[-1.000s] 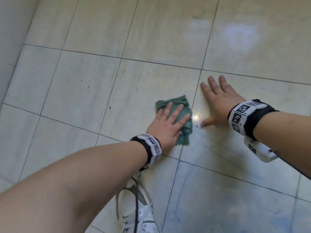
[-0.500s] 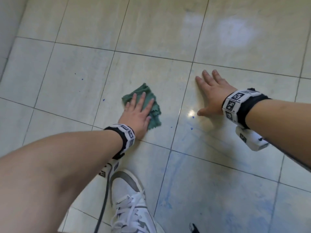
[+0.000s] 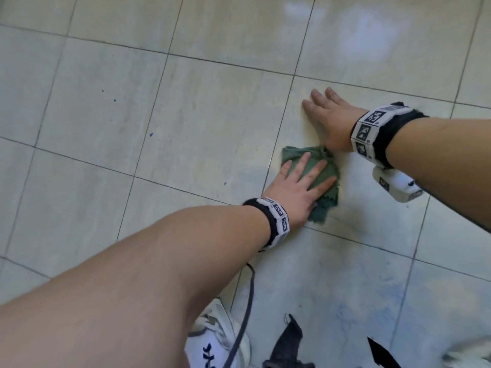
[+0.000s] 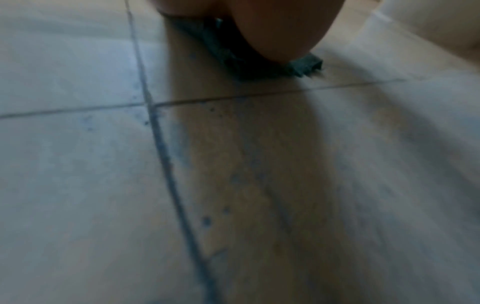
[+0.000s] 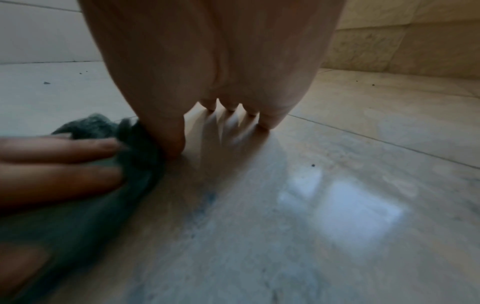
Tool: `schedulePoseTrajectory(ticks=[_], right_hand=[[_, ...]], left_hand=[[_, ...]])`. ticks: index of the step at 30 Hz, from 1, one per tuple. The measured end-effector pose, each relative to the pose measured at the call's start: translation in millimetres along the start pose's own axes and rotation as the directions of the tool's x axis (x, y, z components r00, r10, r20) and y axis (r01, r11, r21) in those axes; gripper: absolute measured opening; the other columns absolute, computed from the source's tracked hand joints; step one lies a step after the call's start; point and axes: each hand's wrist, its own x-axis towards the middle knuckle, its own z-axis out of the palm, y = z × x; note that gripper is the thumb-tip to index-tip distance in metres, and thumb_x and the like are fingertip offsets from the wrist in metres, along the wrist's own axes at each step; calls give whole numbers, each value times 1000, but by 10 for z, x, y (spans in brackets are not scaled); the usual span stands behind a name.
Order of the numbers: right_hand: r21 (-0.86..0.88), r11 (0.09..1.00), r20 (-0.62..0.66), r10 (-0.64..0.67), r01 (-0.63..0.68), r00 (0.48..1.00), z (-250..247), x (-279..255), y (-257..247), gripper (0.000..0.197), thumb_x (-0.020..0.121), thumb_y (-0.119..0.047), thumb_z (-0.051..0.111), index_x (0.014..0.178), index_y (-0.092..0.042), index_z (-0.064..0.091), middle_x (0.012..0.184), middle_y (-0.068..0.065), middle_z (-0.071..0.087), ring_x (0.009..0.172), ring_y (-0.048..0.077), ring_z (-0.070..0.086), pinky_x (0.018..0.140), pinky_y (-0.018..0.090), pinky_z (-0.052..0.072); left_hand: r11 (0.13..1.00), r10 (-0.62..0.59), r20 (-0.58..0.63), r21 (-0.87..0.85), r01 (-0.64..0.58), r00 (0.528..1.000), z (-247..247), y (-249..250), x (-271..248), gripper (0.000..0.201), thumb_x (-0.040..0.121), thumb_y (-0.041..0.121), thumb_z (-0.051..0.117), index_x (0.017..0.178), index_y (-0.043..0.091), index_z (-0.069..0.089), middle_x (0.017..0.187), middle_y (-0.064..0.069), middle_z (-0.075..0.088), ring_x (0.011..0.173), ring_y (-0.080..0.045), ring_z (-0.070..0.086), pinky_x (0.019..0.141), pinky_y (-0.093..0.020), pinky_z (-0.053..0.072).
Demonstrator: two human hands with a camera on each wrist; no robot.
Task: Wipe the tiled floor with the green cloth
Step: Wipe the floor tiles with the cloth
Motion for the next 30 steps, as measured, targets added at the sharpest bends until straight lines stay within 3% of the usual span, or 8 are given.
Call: schedulePoseTrajectory(ticks=[4, 6, 10, 16, 21, 24, 27, 30], right_hand=[[23, 1000, -25, -5, 6, 1000, 27, -28, -2, 105, 89, -29, 72, 159, -23, -6, 166, -1, -16, 152, 26, -14, 124, 45, 9], [25, 1000, -33, 7, -6, 999, 46, -38, 7, 105, 89, -32, 71, 159, -25, -6, 166, -3, -17, 152, 25, -14, 122, 46, 10], [30, 999, -35, 24, -23, 999, 86, -54, -19, 107, 88, -40, 70, 158, -28, -9, 165, -5, -19, 152, 24, -17, 121, 48, 12], [16, 999, -21, 29, -28, 999, 113, -47, -20, 107, 89, -46, 67, 158, -28, -12, 164, -3, -22, 152, 26, -17, 124, 46, 10], [17, 999, -42, 31, -30, 999, 158, -74, -125, 118, 81, -57, 71, 157, -28, -14, 164, 2, -24, 151, 31, -19, 124, 49, 7], [33, 999, -37, 28, -27, 999, 230, -107, -220, 125, 76, -61, 75, 157, -28, -15, 163, 3, -26, 150, 34, -21, 123, 51, 4], [49, 999, -61, 19, -16, 998, 297, -137, -279, 126, 75, -63, 74, 157, -28, -15, 163, 2, -26, 150, 33, -22, 122, 51, 3], [65, 998, -69, 24, -19, 997, 336, -181, -250, 126, 75, -65, 73, 157, -27, -16, 163, 0, -27, 150, 30, -22, 122, 47, 2]], left_hand=[[995, 58, 21, 77, -59, 998, 116, -398, -244, 65, 102, 43, 33, 157, 35, -1, 165, -4, -12, 150, -35, -14, 119, -50, -6], [993, -96, 30, 74, 94, 995, 156, -843, -412, 66, 103, 44, 29, 155, 37, -11, 164, -4, -18, 149, -33, -19, 119, -49, -9], [917, -397, 41, -28, 398, 917, 162, -1253, -649, 67, 104, 45, 24, 153, 34, -19, 162, -7, -23, 148, -35, -21, 121, -55, 4], [998, -60, 94, 17, 58, 994, 185, -222, -355, 67, 104, 44, 26, 153, 36, -18, 160, -6, -28, 145, -38, -27, 117, -59, -11], [995, -17, 44, 94, 13, 999, 205, -439, -350, 66, 103, 47, 25, 153, 38, -16, 162, -5, -25, 148, -35, -23, 118, -53, -9], [986, -157, 38, 56, 155, 987, 184, -914, -431, 67, 103, 47, 25, 152, 39, -20, 161, -5, -26, 147, -33, -24, 119, -52, -8], [900, -428, 48, -69, 431, 902, 130, -1398, -575, 66, 104, 44, 24, 152, 36, -20, 162, -7, -24, 148, -34, -21, 122, -54, 1], [851, -509, 60, -116, 512, 859, 146, -1394, -575, 67, 104, 42, 24, 153, 34, -21, 161, -10, -25, 148, -37, -21, 121, -56, 2]])
